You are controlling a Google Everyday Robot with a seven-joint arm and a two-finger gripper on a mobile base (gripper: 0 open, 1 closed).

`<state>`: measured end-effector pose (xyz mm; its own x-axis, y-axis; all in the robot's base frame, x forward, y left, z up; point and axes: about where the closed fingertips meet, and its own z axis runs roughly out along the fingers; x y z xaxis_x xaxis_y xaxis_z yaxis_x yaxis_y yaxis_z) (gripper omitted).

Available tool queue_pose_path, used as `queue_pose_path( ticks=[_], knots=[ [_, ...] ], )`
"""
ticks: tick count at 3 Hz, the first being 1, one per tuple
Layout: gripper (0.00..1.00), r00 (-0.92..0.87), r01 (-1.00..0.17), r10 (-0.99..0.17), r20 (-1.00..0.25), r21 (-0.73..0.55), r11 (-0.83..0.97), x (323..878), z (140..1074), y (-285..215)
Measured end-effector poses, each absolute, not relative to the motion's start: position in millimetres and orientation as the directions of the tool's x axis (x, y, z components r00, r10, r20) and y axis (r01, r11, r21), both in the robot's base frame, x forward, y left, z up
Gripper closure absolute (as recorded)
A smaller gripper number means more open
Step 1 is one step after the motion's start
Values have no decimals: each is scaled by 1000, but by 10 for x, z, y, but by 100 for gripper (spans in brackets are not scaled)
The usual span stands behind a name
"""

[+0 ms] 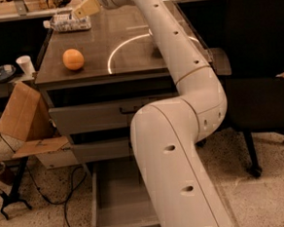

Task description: Place blue plastic bottle into bottom drawer

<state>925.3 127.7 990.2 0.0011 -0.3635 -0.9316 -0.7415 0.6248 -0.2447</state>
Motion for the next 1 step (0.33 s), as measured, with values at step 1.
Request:
queue_pose_path(
  ticks=[1],
  knots=[
    [0,4,-741,-364,-931,-247,625,9245,9928,1276]
  ],
)
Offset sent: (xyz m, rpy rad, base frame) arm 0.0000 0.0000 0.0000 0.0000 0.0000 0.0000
